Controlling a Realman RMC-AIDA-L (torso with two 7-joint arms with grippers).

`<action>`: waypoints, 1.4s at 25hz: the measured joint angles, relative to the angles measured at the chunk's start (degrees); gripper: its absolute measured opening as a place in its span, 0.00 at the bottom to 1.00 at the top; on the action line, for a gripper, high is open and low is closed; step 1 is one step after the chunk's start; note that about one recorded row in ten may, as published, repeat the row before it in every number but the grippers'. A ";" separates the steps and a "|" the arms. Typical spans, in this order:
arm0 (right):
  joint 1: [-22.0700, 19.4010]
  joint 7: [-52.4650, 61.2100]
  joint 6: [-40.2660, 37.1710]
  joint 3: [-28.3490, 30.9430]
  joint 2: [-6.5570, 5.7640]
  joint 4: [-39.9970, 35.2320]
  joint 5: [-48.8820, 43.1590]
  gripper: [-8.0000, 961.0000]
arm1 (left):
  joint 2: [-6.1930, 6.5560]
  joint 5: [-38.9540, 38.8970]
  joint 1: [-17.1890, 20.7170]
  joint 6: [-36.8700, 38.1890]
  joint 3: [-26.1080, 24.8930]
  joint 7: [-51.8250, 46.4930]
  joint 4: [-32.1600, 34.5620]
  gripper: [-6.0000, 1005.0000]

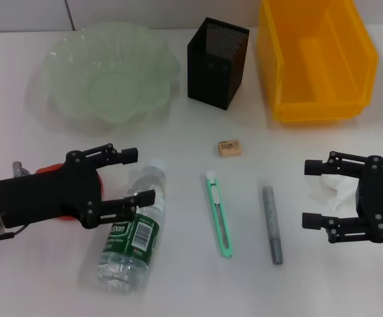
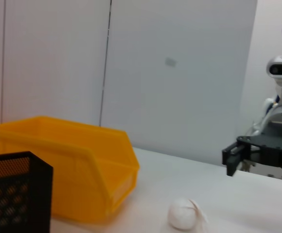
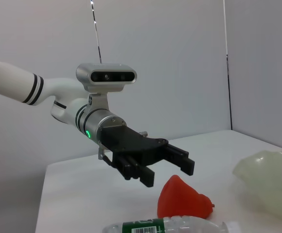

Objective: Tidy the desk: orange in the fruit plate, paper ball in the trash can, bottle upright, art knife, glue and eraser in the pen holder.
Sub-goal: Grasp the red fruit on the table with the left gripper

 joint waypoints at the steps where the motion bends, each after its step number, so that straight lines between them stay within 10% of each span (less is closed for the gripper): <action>1: 0.03 -0.06 0.02 0.05 0.04 0.31 0.01 0.88 | -0.21 0.00 0.16 0.02 -0.72 0.47 -0.01 0.80; 10: 0.07 -0.21 0.85 0.25 0.06 0.71 0.22 0.88 | -0.52 -0.07 1.44 2.13 -4.47 1.67 0.47 0.80; 16: -0.27 -1.54 1.58 0.34 0.08 2.10 0.54 0.88 | -1.14 2.10 5.90 -2.86 -16.72 7.45 -1.58 0.80; 31: 0.02 -1.83 2.47 0.34 0.06 2.87 0.80 0.88 | -1.92 6.95 6.05 -13.55 -16.68 10.97 -5.10 0.79; 35: -0.05 -1.83 2.48 0.34 0.06 2.86 0.88 0.88 | -2.15 7.14 6.07 -13.57 -16.68 11.76 -4.68 0.63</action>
